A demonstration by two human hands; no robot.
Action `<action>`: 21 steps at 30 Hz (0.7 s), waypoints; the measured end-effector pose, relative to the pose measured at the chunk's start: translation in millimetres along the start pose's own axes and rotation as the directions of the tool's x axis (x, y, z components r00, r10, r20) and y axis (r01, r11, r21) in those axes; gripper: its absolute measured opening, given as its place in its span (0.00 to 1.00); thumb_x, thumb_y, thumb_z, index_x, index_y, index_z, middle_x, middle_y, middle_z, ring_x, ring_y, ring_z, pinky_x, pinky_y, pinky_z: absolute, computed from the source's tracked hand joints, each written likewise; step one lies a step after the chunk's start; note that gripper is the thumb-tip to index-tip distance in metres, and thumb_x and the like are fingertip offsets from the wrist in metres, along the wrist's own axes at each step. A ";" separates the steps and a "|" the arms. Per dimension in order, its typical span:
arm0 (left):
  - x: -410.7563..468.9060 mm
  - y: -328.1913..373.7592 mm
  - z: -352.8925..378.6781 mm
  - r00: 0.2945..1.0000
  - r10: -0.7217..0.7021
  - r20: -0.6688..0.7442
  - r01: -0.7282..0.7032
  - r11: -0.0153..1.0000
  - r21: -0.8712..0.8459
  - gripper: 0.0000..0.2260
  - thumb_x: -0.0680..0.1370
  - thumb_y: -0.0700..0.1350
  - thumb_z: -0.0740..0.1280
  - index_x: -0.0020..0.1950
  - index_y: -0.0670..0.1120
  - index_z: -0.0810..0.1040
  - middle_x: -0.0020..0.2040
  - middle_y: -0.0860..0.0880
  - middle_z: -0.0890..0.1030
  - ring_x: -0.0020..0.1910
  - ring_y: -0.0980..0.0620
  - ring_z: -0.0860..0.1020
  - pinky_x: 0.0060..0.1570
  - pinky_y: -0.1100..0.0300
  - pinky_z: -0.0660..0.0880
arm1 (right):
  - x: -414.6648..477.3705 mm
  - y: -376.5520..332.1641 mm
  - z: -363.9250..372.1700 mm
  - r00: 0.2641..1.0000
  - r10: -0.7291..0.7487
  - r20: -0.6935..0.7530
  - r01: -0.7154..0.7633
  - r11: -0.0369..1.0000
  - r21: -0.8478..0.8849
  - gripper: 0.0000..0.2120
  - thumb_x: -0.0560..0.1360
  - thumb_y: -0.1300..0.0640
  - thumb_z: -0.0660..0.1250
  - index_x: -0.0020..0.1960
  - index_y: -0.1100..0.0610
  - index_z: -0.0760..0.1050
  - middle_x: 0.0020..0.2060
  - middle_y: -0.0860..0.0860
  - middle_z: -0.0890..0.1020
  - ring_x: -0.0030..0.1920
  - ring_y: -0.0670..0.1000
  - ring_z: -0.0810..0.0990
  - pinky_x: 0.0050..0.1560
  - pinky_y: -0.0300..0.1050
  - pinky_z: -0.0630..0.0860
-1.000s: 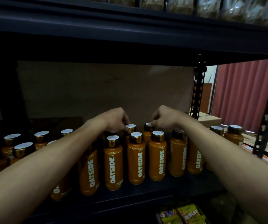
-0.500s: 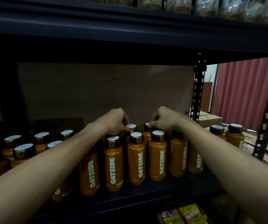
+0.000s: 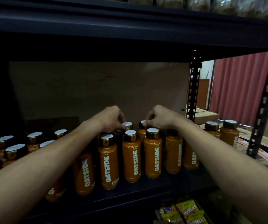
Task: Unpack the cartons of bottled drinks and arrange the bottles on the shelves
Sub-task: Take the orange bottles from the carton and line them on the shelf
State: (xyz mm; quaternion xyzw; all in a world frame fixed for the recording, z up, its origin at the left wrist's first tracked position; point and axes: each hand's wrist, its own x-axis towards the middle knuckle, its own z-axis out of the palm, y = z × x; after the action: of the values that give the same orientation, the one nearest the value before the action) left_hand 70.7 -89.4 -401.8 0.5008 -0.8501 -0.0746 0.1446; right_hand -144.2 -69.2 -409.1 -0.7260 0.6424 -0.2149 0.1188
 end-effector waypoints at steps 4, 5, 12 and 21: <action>0.0 0.1 -1.4 1.000 -0.005 0.022 0.005 1.000 0.009 0.11 0.76 0.49 0.72 0.57 0.50 0.80 0.55 0.52 0.81 0.51 0.57 0.78 0.49 0.62 0.76 | -0.5 1.4 -1.6 1.000 0.008 0.001 -0.008 1.000 -0.003 0.10 0.77 0.48 0.72 0.53 0.53 0.83 0.53 0.50 0.83 0.55 0.49 0.80 0.56 0.49 0.80; -0.7 1.0 -3.5 0.999 -0.009 0.045 0.008 1.000 0.018 0.12 0.76 0.50 0.72 0.59 0.50 0.80 0.56 0.52 0.81 0.53 0.57 0.78 0.51 0.60 0.76 | -0.9 0.9 -2.0 1.000 0.006 0.003 -0.006 1.000 -0.007 0.11 0.77 0.47 0.72 0.55 0.52 0.82 0.54 0.49 0.83 0.56 0.50 0.80 0.56 0.49 0.79; -14.6 -11.5 -33.1 0.977 -0.128 0.168 0.129 0.992 0.006 0.26 0.76 0.47 0.72 0.72 0.49 0.70 0.68 0.51 0.76 0.66 0.51 0.74 0.61 0.57 0.73 | -6.4 -7.1 -0.7 0.986 -0.080 -0.148 0.077 0.997 -0.020 0.20 0.78 0.48 0.72 0.67 0.54 0.77 0.61 0.51 0.81 0.58 0.50 0.78 0.51 0.42 0.73; -22.1 -38.1 -38.3 0.940 -0.201 0.277 0.172 0.977 0.123 0.15 0.78 0.43 0.69 0.65 0.51 0.77 0.59 0.52 0.80 0.58 0.53 0.77 0.63 0.51 0.75 | -7.1 -30.5 5.2 0.980 -0.170 -0.103 0.169 0.985 -0.019 0.10 0.79 0.53 0.71 0.58 0.53 0.81 0.52 0.50 0.83 0.49 0.46 0.82 0.47 0.43 0.79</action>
State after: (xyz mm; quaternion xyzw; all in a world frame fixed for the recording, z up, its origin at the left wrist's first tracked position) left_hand 124.7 -87.9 -379.6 0.5693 -0.8134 -0.1189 -0.0129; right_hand -115.5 -58.3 -401.1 -0.7663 0.5847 -0.2587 0.0627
